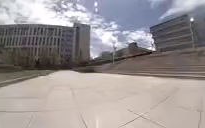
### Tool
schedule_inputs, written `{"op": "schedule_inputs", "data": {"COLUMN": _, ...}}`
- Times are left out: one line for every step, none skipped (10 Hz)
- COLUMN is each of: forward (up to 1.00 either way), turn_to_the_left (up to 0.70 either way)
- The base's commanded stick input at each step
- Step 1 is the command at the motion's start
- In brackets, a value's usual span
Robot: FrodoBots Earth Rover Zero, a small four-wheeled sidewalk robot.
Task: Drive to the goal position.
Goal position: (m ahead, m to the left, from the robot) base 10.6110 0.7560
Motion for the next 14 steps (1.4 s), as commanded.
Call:
{"op": "schedule_inputs", "data": {"forward": 1.0, "turn_to_the_left": 0.45}}
{"op": "schedule_inputs", "data": {"forward": 1.0, "turn_to_the_left": 0.09}}
{"op": "schedule_inputs", "data": {"forward": 1.0, "turn_to_the_left": 0.05}}
{"op": "schedule_inputs", "data": {"forward": 1.0, "turn_to_the_left": 0.05}}
{"op": "schedule_inputs", "data": {"forward": 1.0, "turn_to_the_left": 0.05}}
{"op": "schedule_inputs", "data": {"forward": 1.0, "turn_to_the_left": 0.05}}
{"op": "schedule_inputs", "data": {"forward": 1.0, "turn_to_the_left": 0.05}}
{"op": "schedule_inputs", "data": {"forward": 1.0, "turn_to_the_left": 0.05}}
{"op": "schedule_inputs", "data": {"forward": 1.0, "turn_to_the_left": 0.05}}
{"op": "schedule_inputs", "data": {"forward": 1.0, "turn_to_the_left": 0.05}}
{"op": "schedule_inputs", "data": {"forward": 1.0, "turn_to_the_left": 0.05}}
{"op": "schedule_inputs", "data": {"forward": 1.0, "turn_to_the_left": 0.05}}
{"op": "schedule_inputs", "data": {"forward": 1.0, "turn_to_the_left": 0.05}}
{"op": "schedule_inputs", "data": {"forward": 1.0, "turn_to_the_left": 0.05}}
